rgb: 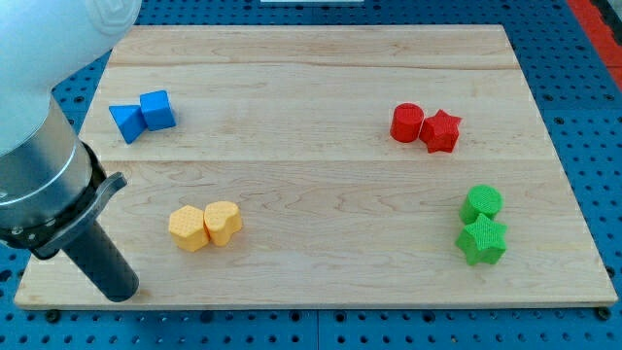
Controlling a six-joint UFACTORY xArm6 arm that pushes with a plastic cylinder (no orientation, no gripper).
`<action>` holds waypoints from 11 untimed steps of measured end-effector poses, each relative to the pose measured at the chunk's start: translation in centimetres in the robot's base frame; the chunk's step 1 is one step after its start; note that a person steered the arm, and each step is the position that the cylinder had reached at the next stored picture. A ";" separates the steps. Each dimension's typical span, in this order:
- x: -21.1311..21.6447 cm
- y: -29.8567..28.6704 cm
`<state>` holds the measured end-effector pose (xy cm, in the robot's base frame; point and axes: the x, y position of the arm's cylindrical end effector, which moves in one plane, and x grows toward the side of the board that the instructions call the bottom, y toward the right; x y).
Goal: Point at the green circle
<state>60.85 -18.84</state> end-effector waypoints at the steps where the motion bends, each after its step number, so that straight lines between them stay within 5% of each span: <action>1: 0.0 0.0; 6: 0.0 38.1; 9: -5.0 44.5; 11: -9.9 38.5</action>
